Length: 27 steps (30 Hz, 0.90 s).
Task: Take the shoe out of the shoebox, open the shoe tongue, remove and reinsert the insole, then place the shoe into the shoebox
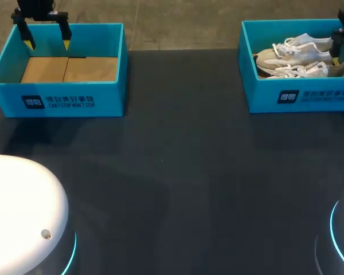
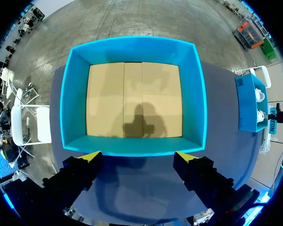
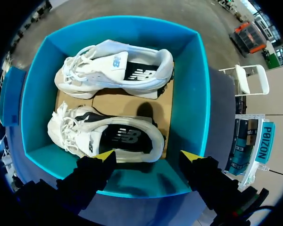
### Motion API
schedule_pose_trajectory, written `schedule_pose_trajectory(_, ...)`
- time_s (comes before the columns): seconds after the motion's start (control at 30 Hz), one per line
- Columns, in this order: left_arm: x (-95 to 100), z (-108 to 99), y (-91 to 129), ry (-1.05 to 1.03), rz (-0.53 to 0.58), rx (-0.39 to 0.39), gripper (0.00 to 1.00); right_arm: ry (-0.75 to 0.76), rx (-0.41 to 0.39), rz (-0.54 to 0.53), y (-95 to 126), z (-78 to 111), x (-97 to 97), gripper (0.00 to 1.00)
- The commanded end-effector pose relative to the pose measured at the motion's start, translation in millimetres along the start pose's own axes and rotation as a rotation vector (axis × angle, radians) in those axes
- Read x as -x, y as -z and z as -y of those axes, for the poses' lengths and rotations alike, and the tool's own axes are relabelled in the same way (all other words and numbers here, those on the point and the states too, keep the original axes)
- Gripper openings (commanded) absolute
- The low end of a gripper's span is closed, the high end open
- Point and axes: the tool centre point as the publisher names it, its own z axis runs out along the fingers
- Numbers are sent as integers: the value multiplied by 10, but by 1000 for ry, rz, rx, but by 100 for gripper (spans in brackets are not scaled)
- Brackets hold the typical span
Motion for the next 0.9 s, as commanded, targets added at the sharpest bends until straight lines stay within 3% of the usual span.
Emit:
schedule_pose_trajectory(0.03,0,-1,1,0,1,0,100,10,-20,-4,-62,-103,26,82)
schedule_pose_trajectory(0.17,0,-1,1,0,1,0,100,24,-32,3,-137,-122,54,71)
schedule_pose_trajectory(0.3,0,-1,1,0,1,0,100,19,-42,2,-197,-121,110,80)
schedule_pose_trajectory(0.5,0,-1,1,0,1,0,100,19,-55,-2,-314,-125,202,77)
schedule_pose_trajectory(0.6,0,-1,1,0,1,0,100,20,-62,-5,-353,-123,231,66)
schedule_pose_trajectory(0.9,0,-1,1,0,1,0,100,34,-90,-14,-501,-77,250,69)
